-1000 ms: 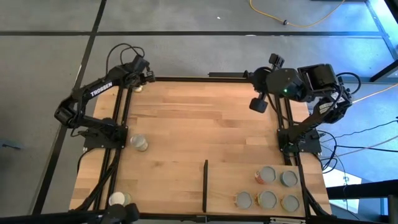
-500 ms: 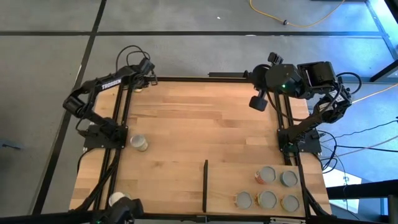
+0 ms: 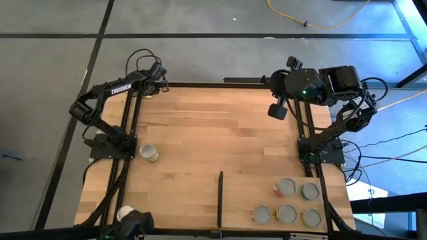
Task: Pick and place cans onto a shelf
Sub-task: Put the canned peach on the shelf
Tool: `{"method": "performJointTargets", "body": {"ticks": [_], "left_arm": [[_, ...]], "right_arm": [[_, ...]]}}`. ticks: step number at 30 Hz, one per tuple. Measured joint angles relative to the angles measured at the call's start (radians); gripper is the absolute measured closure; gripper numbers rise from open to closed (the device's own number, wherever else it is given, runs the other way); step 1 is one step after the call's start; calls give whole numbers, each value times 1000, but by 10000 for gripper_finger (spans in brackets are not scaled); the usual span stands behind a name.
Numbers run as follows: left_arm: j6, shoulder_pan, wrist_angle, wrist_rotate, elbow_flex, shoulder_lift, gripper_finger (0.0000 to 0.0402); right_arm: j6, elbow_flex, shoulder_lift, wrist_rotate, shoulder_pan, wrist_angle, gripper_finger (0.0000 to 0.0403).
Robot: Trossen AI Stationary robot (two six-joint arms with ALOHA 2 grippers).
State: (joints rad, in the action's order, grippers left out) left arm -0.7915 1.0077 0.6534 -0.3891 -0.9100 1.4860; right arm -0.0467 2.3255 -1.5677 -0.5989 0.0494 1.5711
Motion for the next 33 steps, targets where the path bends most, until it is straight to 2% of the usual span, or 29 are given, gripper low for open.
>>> {"method": "performJointTargets", "body": {"ticks": [7, 24, 33], "left_arm": [[-53, 0, -32, -36, 0, 0, 349], [-55, -15, -33, -102, -1, 39, 349], [-62, -27, -33, -157, -1, 73, 349]], "right_arm": [[-9, 0, 0, 0, 0, 0, 395], [-41, 0, 0, 2, 0, 0, 395], [-44, 0, 0, 70, 0, 0, 395]]}}
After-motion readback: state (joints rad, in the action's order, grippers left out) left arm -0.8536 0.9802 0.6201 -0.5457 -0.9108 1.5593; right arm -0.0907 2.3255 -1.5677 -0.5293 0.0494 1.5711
